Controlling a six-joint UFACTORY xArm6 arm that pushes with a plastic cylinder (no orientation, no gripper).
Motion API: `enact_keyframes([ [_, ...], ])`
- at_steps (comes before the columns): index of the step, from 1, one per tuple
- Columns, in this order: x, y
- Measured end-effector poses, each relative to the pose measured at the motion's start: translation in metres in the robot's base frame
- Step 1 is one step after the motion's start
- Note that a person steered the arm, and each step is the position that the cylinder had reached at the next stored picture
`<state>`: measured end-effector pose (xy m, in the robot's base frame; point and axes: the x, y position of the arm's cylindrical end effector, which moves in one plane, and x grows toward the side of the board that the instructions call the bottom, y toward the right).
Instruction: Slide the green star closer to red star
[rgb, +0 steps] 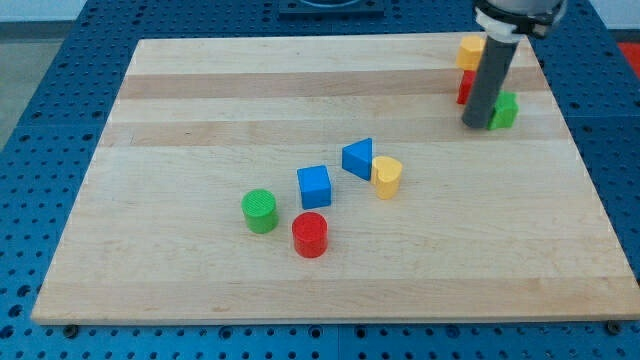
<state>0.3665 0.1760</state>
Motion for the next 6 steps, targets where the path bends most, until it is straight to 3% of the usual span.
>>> enact_keyframes([
  [3,-0.049,0.008],
  [4,-0.016,-0.007],
  [5,0.046,-0.006],
  [6,0.046,0.06],
])
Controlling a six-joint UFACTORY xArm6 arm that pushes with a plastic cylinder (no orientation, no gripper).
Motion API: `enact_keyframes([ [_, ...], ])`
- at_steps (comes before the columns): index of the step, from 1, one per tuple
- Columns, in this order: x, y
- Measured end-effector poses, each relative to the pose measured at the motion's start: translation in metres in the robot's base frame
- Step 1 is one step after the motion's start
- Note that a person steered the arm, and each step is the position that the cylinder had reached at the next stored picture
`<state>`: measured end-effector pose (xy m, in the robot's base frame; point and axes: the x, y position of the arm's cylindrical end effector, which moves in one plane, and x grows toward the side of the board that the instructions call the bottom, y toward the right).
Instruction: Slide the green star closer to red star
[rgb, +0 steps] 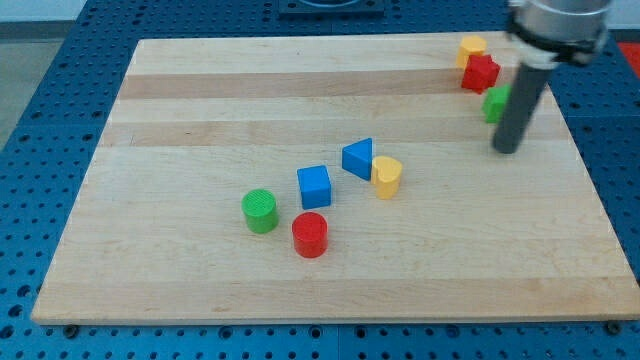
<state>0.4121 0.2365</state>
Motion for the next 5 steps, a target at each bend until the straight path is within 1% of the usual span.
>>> enact_keyframes([
  [1,-0.025,0.037],
  [2,-0.036,0.0],
  [3,-0.05,-0.003],
  [5,-0.05,-0.003],
])
